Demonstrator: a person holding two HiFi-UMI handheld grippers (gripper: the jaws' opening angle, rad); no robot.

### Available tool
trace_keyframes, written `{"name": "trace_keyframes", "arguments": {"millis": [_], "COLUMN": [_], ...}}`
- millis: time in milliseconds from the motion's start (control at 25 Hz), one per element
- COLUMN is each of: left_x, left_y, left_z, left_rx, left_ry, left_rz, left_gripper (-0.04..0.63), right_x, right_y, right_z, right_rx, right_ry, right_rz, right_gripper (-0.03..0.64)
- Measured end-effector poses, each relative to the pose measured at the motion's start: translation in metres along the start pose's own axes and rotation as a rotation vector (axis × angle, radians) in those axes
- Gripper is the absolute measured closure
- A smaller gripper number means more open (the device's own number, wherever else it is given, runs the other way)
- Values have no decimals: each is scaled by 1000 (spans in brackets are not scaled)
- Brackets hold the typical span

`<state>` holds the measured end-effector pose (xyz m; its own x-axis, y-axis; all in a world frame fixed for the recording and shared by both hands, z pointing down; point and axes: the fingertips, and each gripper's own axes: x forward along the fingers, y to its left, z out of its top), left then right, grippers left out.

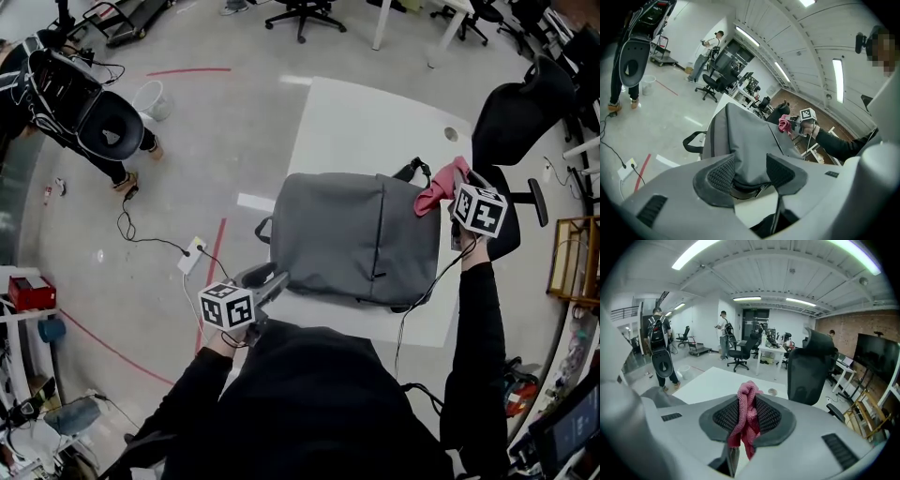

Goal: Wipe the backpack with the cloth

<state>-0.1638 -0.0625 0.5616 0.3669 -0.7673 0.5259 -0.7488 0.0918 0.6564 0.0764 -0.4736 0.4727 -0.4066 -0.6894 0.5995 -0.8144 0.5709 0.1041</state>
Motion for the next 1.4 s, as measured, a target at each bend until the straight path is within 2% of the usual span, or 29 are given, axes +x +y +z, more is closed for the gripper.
{"name": "trace_keyframes", "arguments": {"millis": [120, 200, 280, 440, 640, 720, 840, 960, 1080, 1200, 1400], "left_x": [-4, -5, -8, -45, -80, -87, -90, -81, -57, -24, 17], "left_y": [2, 4, 11, 53, 102, 112, 111, 92, 68, 45, 22], "left_z": [3, 5, 8, 6, 13, 21, 40, 62, 80, 85, 72], "left_rx": [-7, -19, -35, -72, -94, -64, 38, 125, 193, 233, 233], "left_ry": [-7, -10, -14, -23, -37, -35, -25, -28, -24, -10, 43], "left_rz": [-11, -16, -20, -26, -29, -35, -58, -102, -117, -90, -30], "left_gripper": [370, 370, 370, 370, 370, 370, 370, 370, 370, 351, 336], "right_x": [19, 33, 47, 58, 57, 53, 46, 49, 68, 89, 110], "right_y": [45, 93, 146, 262, 386, 431, 480, 486, 453, 392, 257], "right_z": [-2, -6, -13, -24, -4, 6, 17, 20, 14, 0, -32], "right_rx": [-173, -320, -411, -437, -458, -441, -448, -545, -595, -596, -654], "right_ry": [63, 99, 128, 157, 101, 83, 68, 70, 104, 174, 348], "right_rz": [52, 110, 179, 253, 368, 442, 529, 534, 503, 473, 424], "right_gripper": [531, 531, 531, 531, 531, 531, 531, 531, 531, 534, 537]}}
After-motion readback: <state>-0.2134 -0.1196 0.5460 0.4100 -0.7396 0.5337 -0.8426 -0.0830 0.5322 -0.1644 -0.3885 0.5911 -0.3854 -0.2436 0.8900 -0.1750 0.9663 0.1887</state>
